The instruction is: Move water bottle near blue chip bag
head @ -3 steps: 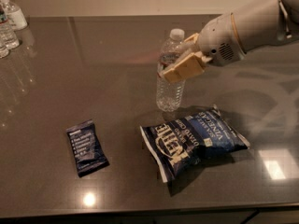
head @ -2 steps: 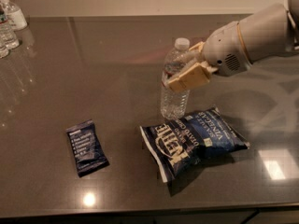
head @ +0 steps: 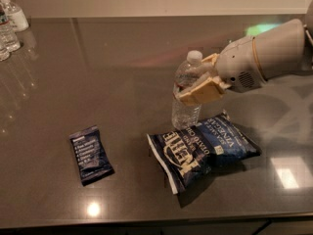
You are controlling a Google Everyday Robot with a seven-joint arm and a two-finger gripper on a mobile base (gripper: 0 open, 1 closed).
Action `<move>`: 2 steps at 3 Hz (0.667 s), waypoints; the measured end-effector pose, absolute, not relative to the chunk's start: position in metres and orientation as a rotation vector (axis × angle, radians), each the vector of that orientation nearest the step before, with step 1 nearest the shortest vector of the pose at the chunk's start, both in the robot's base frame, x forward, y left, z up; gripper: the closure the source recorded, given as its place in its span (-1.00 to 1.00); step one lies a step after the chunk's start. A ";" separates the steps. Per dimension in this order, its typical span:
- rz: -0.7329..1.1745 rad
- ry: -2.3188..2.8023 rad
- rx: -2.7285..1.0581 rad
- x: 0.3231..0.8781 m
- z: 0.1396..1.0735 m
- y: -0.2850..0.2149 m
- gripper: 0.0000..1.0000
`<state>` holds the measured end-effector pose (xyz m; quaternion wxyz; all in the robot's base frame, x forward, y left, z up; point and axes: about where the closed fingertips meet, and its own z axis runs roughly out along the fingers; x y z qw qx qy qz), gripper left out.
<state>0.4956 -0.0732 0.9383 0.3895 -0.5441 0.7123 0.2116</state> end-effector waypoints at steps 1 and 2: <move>0.524 1.796 -1.382 0.495 0.936 -0.072 1.00; 0.506 1.789 -1.397 0.494 0.934 -0.070 0.63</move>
Offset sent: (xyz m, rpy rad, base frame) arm 0.0000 0.0002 -0.0078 -0.0259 -0.0424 0.0036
